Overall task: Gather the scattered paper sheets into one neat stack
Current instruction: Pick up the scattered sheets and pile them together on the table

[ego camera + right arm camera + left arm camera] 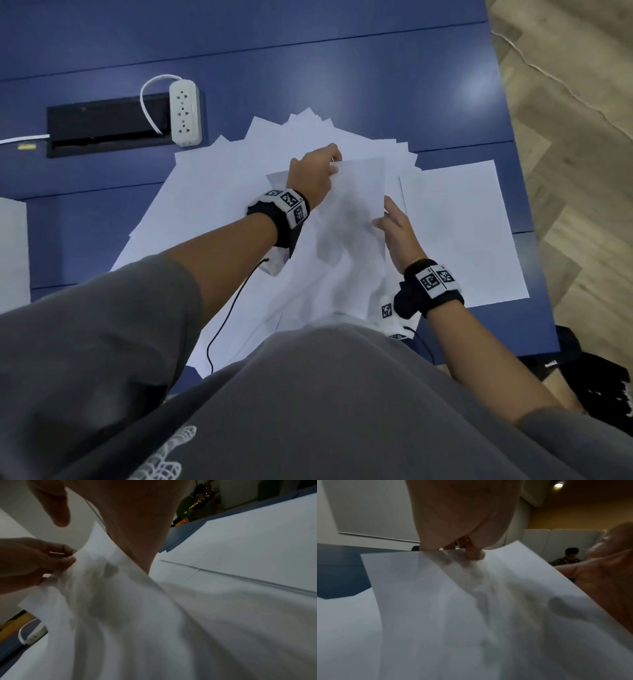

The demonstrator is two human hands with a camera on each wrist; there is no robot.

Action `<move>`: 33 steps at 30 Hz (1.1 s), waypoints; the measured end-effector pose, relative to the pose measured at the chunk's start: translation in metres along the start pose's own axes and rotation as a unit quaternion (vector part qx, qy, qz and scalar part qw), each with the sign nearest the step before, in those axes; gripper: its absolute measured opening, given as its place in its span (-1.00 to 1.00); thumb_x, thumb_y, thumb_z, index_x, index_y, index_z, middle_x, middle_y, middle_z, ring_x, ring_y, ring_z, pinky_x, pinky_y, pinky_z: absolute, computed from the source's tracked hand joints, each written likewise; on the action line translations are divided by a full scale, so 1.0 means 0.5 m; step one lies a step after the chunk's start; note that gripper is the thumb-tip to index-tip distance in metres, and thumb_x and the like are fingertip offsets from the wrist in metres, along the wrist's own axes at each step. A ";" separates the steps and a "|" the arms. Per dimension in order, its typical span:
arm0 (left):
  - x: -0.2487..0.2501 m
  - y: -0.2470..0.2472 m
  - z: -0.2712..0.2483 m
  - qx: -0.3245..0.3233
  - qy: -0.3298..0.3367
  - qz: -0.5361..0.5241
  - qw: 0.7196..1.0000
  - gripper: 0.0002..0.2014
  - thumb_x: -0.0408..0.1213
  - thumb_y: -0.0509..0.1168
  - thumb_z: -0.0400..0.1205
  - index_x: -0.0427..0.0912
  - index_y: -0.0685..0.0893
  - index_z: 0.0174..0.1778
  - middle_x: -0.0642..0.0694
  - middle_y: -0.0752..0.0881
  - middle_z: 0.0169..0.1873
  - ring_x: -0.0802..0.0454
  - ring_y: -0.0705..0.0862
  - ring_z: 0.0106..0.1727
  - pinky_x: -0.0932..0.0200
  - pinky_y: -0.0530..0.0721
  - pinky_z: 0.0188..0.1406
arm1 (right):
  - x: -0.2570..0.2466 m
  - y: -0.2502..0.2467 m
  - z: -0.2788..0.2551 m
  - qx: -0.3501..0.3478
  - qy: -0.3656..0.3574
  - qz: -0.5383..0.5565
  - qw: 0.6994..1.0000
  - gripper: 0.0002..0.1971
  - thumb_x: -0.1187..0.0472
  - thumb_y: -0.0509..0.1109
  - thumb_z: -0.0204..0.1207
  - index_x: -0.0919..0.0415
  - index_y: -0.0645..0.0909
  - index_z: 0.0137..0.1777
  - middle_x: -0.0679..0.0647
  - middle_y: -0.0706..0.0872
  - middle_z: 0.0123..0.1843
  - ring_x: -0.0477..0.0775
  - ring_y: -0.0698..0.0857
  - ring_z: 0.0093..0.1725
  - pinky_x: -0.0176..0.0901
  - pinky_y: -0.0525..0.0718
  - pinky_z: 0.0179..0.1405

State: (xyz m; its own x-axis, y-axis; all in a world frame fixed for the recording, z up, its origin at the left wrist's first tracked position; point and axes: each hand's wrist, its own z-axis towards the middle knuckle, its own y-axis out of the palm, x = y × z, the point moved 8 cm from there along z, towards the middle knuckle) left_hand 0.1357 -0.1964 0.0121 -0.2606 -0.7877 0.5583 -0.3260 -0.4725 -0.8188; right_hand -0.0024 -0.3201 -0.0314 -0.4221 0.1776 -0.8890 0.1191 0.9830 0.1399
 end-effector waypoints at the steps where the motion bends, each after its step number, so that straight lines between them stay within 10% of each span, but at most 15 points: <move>1: -0.012 -0.004 -0.001 0.008 -0.014 -0.030 0.999 -0.75 -0.57 0.13 0.56 -0.18 0.58 0.00 0.00 0.69 -0.16 -0.12 0.63 -0.03 0.01 0.40 0.04 | 0.004 0.004 0.002 0.007 0.004 0.000 1.000 -0.54 0.23 0.33 0.46 0.08 0.52 0.39 0.10 0.69 0.32 0.18 0.62 0.33 0.04 0.58 0.35; 9: -0.115 -0.003 -0.026 0.010 -0.089 -0.178 0.980 -0.83 -0.20 0.41 0.56 -0.17 0.55 -0.10 0.04 0.58 -0.36 0.00 0.50 -0.33 0.16 0.53 -0.35 | 0.035 -0.027 0.027 0.159 0.021 -0.146 0.976 -0.85 0.38 0.55 0.37 0.28 0.75 -0.06 0.17 0.81 -0.09 0.04 0.76 -0.19 -0.28 0.71 -0.20; 13: -0.199 -0.019 -0.009 0.017 -0.128 -0.109 0.986 -0.84 -0.18 0.27 0.65 -0.21 0.54 0.01 -0.13 0.67 -0.09 -0.09 0.56 -0.15 0.02 0.59 -0.07 | 0.068 -0.050 0.042 0.171 0.050 -0.169 0.969 -0.84 0.37 0.51 0.42 0.35 0.76 0.00 0.20 0.82 -0.06 0.15 0.79 -0.11 -0.05 0.75 -0.03; 16: -0.246 -0.026 0.026 -0.008 -0.141 -0.018 0.990 -0.81 -0.24 0.24 0.64 -0.21 0.52 0.13 -0.16 0.62 0.13 -0.16 0.55 0.18 -0.12 0.54 0.19 | 0.069 -0.044 0.047 0.156 0.052 -0.181 0.970 -0.89 0.36 0.48 0.47 0.36 0.76 -0.04 0.15 0.80 -0.15 0.07 0.73 -0.25 -0.24 0.70 -0.21; 25: -0.264 0.030 0.133 -0.133 -0.159 0.169 0.963 -0.03 0.28 0.38 0.43 -0.15 0.11 0.61 -0.11 0.11 0.58 -0.21 0.17 0.54 -0.12 0.39 0.32 | 0.105 -0.042 0.056 0.141 0.100 -0.175 0.969 -0.91 0.32 0.49 0.47 0.24 0.74 -0.26 0.08 0.75 -0.32 0.05 0.66 -0.35 -0.19 0.62 -0.31; 33: -0.199 0.083 0.219 -0.169 -0.077 0.217 0.958 0.13 0.31 0.45 0.33 -0.05 -0.04 0.65 -0.07 -0.02 0.64 -0.23 0.03 0.62 -0.27 0.27 0.44 | 0.112 -0.036 0.064 0.120 0.123 -0.175 0.970 -0.90 0.33 0.49 0.47 0.12 0.76 -0.19 0.01 0.81 -0.24 -0.08 0.70 -0.34 -0.28 0.63 -0.28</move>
State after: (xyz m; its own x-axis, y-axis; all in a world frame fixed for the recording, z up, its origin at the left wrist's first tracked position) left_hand 0.2476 -0.1807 -0.0919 -0.3100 -0.9422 0.1270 -0.4993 0.0477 -0.8651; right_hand 0.0006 -0.3294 -0.0978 -0.6722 -0.1295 -0.7289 0.1229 0.9514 -0.2824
